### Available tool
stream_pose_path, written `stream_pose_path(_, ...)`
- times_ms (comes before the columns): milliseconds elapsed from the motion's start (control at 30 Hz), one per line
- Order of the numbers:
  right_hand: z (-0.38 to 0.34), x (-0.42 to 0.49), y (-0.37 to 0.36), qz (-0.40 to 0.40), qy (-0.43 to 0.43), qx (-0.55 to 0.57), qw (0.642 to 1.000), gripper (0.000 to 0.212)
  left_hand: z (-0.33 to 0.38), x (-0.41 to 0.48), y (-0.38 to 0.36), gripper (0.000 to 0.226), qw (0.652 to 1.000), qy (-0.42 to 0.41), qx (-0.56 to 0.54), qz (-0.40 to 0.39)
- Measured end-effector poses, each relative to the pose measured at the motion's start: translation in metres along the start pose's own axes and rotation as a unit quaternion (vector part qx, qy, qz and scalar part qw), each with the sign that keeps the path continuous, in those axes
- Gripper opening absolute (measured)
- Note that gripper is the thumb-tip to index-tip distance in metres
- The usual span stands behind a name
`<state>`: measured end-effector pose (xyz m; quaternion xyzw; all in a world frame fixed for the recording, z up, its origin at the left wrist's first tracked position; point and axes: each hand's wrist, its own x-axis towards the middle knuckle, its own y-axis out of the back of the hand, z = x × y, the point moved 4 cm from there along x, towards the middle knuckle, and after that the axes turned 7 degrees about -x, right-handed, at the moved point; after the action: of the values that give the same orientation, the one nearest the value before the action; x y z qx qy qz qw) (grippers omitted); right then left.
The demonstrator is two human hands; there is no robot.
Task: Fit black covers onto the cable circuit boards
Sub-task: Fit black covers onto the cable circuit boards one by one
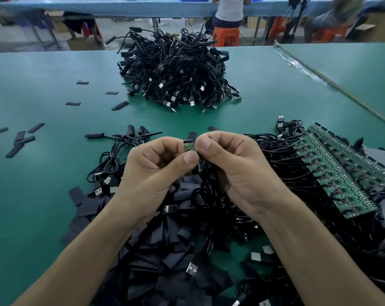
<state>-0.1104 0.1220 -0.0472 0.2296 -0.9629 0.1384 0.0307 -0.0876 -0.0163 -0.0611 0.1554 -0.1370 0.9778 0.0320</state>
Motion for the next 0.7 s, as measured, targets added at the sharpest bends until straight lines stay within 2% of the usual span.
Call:
stream_pose_path(100, -0.008, -0.001, 0.010, 0.071, -0.008, -0.019, 0.997, 0.013, 0.002, 0.005, 0.006, 0.019, 0.999, -0.012, -0.025, 0.038)
stream_pose_path(133, -0.011, -0.001, 0.017, 0.118, -0.018, -0.013, 0.993, 0.014, 0.003, 0.006, 0.009, 0.013, 0.997, -0.018, -0.050, 0.055)
stream_pose_path(233, -0.020, -0.004, 0.047, 0.279, -0.017, -0.021, 0.960, 0.021, 0.013, 0.009, 0.023, 0.014, 0.982, -0.054, -0.136, 0.119)
stream_pose_path(300, -0.029, -0.007, 0.065, 0.370, 0.014, -0.121, 0.921, 0.019, 0.023, 0.009, 0.030, 0.014, 0.971, -0.097, -0.134, 0.170)
stream_pose_path(367, -0.041, -0.011, 0.074, 0.432, 0.063, -0.301, 0.848, 0.016, 0.032, 0.008, 0.036, 0.014, 0.961, -0.136, -0.080, 0.226)
stream_pose_path(433, -0.047, -0.014, 0.069, 0.423, 0.079, -0.492, 0.757, 0.014, 0.038, 0.006, 0.038, 0.013, 0.954, -0.155, -0.015, 0.258)
stream_pose_path(500, -0.044, -0.014, 0.060, 0.392, 0.046, -0.630, 0.669, 0.046, 0.039, 0.006, 0.037, 0.013, 0.953, -0.154, 0.034, 0.260)
stream_pose_path(533, -0.043, -0.015, 0.054, 0.380, 0.044, -0.667, 0.639, 0.056, 0.038, 0.006, 0.036, 0.012, 0.954, -0.150, 0.052, 0.254)
stream_pose_path(567, -0.042, -0.014, 0.047, 0.360, 0.057, -0.692, 0.623, 0.058, 0.037, 0.006, 0.035, 0.012, 0.955, -0.147, 0.071, 0.247)
stream_pose_path(600, -0.040, -0.013, 0.038, 0.321, 0.069, -0.709, 0.624, 0.051, 0.035, 0.006, 0.034, 0.014, 0.955, -0.146, 0.098, 0.238)
stream_pose_path(700, -0.021, -0.008, 0.023, 0.148, 0.041, -0.707, 0.690, 0.026, 0.026, 0.008, 0.033, 0.023, 0.951, -0.128, 0.203, 0.193)
